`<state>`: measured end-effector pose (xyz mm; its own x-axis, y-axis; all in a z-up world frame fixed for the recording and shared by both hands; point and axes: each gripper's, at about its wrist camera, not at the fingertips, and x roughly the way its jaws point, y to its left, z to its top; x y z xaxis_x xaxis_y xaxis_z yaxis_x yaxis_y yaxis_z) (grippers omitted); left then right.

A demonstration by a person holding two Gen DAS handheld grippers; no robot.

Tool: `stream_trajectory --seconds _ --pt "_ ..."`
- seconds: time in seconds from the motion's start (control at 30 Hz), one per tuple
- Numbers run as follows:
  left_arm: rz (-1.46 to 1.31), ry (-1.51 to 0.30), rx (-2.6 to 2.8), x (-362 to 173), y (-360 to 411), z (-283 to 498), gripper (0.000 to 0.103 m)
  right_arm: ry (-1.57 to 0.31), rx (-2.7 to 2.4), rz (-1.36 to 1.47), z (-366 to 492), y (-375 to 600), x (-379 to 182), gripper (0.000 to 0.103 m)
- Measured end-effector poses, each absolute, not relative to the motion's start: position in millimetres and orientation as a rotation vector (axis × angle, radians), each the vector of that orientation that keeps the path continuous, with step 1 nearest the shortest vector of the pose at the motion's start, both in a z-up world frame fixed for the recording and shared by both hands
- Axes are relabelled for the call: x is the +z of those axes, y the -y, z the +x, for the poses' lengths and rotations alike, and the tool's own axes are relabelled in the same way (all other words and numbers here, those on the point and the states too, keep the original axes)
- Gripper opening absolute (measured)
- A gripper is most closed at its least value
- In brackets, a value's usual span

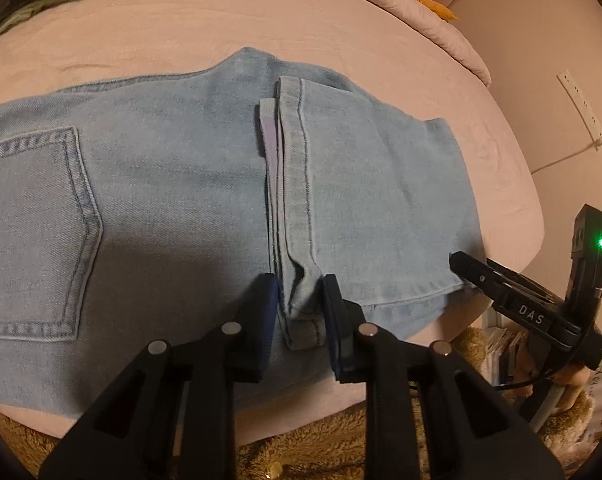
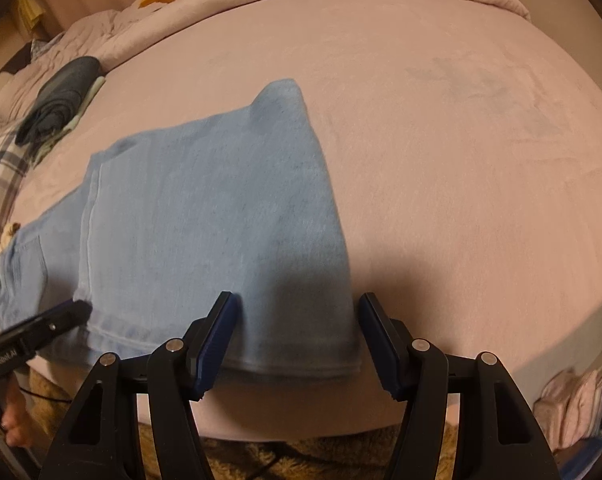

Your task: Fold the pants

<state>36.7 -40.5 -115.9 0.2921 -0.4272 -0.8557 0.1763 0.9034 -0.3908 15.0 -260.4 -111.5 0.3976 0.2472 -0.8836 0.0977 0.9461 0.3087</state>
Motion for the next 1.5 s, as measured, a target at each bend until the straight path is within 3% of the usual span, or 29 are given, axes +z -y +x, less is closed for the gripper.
stream_trajectory --seconds 0.4,0.5,0.57,0.63,0.77,0.87,0.9,1.5 --pt "-0.321 -1.200 -0.380 -108.2 18.7 18.9 0.022 -1.139 0.044 0.326 8.6 251.9 -110.7 0.062" --pt "-0.331 -1.132 -0.295 -88.6 -8.0 10.4 0.037 -1.140 0.029 0.324 10.0 250.4 -107.8 0.063" --pt "-0.359 -1.070 -0.231 -71.3 -33.8 4.1 0.063 -1.153 0.017 0.332 12.4 250.7 -103.7 0.063" --pt "-0.386 -1.008 -0.157 -56.8 -60.0 -2.1 0.079 -1.149 0.007 0.327 12.4 249.5 -97.1 0.063" --pt "-0.421 -0.930 -0.010 -43.2 -103.3 -12.1 0.088 -1.071 0.003 0.280 9.5 242.8 -73.9 0.064" --pt "-0.471 -0.914 0.087 -48.2 -133.8 -16.6 0.090 -0.974 0.036 0.270 9.6 230.2 -54.3 0.082" --pt "-0.497 -0.919 0.113 -52.7 -144.9 -19.4 0.090 -0.952 0.054 0.275 9.5 226.4 -50.5 0.083" --pt "-0.586 -0.994 0.148 -109.3 -172.4 -18.2 0.089 -0.849 0.195 0.278 11.4 145.2 -56.1 0.083"
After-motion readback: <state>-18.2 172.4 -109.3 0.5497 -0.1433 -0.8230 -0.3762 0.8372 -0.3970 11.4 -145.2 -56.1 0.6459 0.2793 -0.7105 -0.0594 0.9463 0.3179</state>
